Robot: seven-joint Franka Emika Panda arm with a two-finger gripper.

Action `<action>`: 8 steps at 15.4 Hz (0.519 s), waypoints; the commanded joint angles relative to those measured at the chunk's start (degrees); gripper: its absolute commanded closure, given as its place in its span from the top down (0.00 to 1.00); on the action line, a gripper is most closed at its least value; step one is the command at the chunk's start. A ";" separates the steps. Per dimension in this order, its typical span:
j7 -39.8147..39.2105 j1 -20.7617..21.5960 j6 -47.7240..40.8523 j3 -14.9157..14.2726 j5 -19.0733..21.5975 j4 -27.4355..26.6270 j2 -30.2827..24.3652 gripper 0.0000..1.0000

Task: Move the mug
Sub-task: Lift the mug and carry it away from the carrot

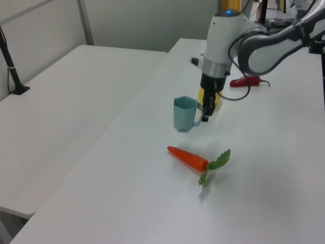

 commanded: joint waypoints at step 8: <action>-0.16 -7.13 -21.80 0.07 2.24 -2.64 -19.36 0.00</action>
